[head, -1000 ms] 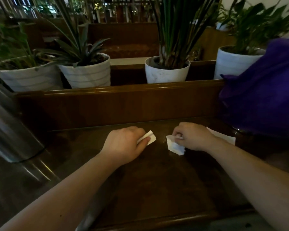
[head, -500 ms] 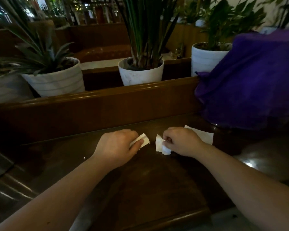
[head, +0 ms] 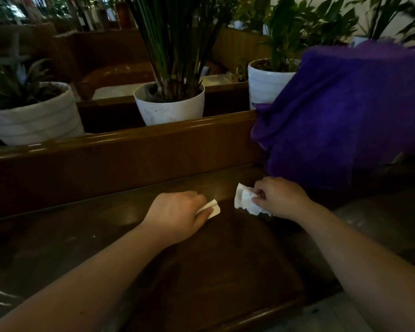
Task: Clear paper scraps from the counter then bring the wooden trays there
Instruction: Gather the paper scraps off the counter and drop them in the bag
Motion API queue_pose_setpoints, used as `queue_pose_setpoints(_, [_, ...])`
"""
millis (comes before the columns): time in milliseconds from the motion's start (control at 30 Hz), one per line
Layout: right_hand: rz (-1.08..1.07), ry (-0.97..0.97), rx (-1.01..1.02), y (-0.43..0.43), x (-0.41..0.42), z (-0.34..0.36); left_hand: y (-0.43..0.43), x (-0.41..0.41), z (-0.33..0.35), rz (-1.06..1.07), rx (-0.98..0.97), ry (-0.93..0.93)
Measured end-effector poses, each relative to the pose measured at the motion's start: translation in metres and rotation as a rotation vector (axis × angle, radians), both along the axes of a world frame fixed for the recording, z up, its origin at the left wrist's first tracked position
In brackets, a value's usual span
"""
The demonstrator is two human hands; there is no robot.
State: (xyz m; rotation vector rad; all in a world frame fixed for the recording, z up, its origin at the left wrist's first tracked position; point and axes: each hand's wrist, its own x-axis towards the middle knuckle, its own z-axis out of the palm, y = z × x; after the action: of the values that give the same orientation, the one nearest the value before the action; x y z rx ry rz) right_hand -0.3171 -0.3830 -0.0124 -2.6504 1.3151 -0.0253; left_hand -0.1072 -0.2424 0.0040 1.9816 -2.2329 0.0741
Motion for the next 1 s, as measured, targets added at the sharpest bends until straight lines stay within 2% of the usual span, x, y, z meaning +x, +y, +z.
queue_pose_setpoints(200, [0.026,0.057,0.046,-0.012,0.001,-0.008,-0.012,-0.005,-0.003,0.03,0.013,-0.007])
queue_pose_setpoints(400, [0.101,-0.016,0.006,-0.011,0.002,-0.015,-0.016,-0.01,-0.008,0.045,0.002,-0.012])
queue_pose_setpoints(600, [0.084,-0.095,-0.028,0.012,-0.006,-0.015,-0.005,-0.016,-0.01,0.019,0.005,0.019])
queue_pose_setpoints(1000, [-0.203,-0.399,-0.055,0.156,-0.054,-0.007,0.054,-0.03,-0.01,-0.292,-0.059,0.052])
